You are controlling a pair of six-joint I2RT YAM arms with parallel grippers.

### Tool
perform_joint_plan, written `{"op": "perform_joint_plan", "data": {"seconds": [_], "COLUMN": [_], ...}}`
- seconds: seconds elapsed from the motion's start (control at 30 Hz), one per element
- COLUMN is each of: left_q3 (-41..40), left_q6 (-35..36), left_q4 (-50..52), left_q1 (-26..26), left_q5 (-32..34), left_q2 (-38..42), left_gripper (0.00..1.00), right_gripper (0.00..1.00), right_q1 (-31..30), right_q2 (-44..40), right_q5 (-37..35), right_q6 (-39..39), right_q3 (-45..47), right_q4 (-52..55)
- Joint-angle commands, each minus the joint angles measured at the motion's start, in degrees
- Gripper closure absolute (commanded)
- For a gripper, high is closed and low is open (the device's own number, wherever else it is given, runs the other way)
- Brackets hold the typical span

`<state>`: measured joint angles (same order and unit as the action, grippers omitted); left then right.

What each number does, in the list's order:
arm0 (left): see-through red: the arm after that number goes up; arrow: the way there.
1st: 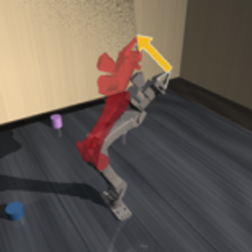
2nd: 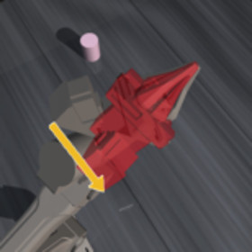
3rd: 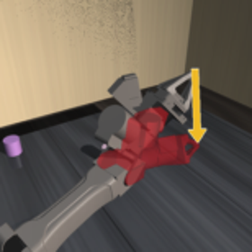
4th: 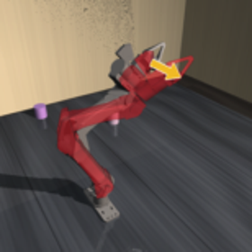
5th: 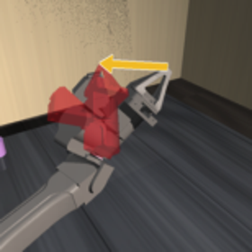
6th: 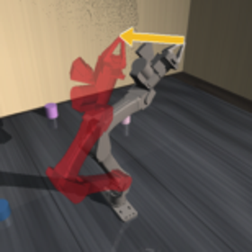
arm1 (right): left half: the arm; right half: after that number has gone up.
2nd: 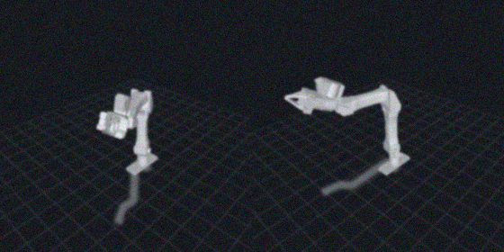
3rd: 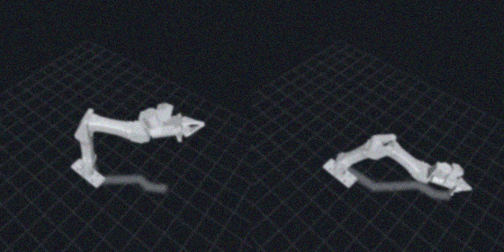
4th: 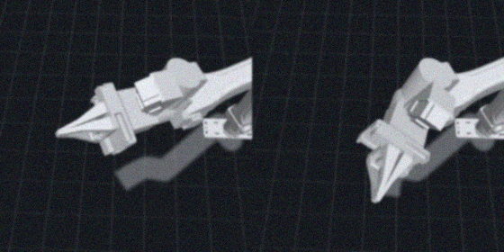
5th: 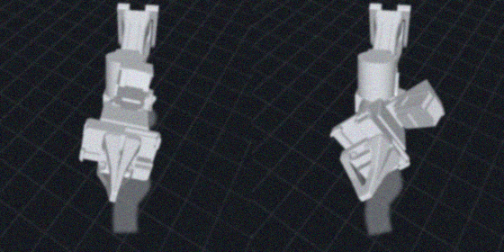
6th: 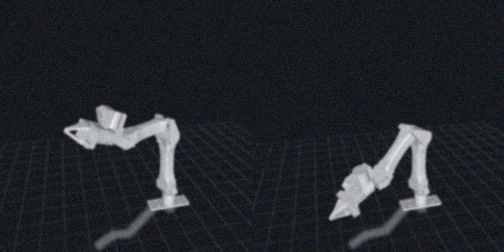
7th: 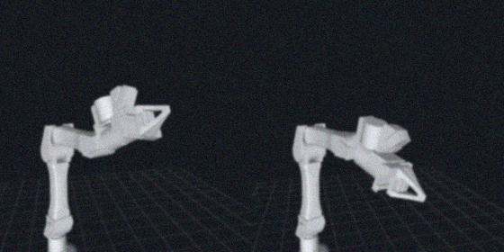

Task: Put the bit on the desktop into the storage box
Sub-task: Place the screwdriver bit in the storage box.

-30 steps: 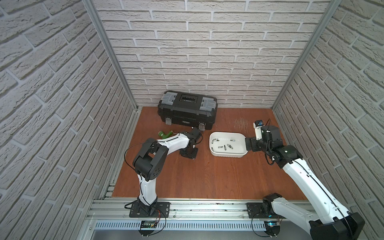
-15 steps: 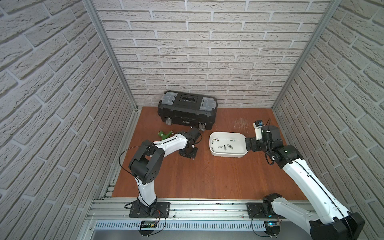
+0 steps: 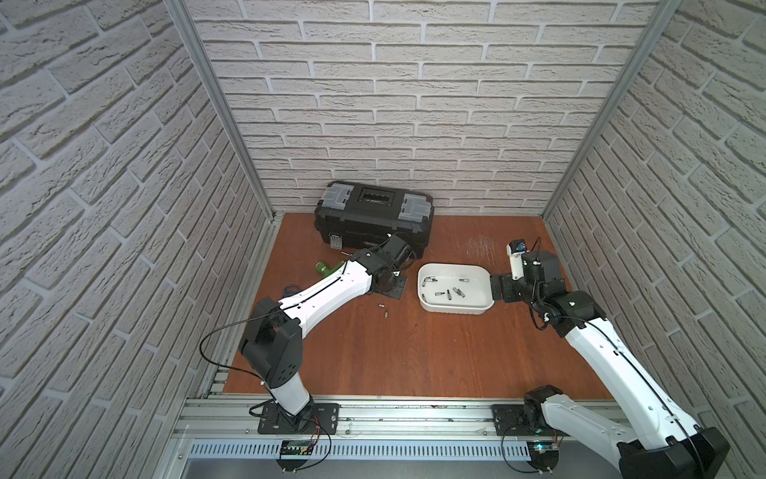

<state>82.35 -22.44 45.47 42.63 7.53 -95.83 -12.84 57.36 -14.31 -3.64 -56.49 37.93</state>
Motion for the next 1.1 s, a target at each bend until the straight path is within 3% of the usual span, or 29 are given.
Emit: {"op": "perform_joint_plan", "data": {"seconds": [0.0,0.43,1.07], "left_q3": [3.6,14.6,31.8], "left_q6": [2.6,7.5,14.0], "left_q4": [1.7,0.8,0.3], "left_q1": [1.5,5.8,7.4], "left_q5": [1.4,0.8,-6.3], "left_q2": [1.6,-3.5,-20.0], "left_gripper": [0.9,0.9,0.91], "right_gripper": [0.01,0.01,0.01], "right_q1": [0.6,0.6,0.6], "right_q2": [-1.4,-3.2,-3.8], "right_q5": [-0.4,-1.0,-1.9], "right_q6": [-0.4,-1.3,-0.9], "right_q3": [1.1,2.1,2.6], "right_q4": [-2.0,-2.2,-2.2]}}
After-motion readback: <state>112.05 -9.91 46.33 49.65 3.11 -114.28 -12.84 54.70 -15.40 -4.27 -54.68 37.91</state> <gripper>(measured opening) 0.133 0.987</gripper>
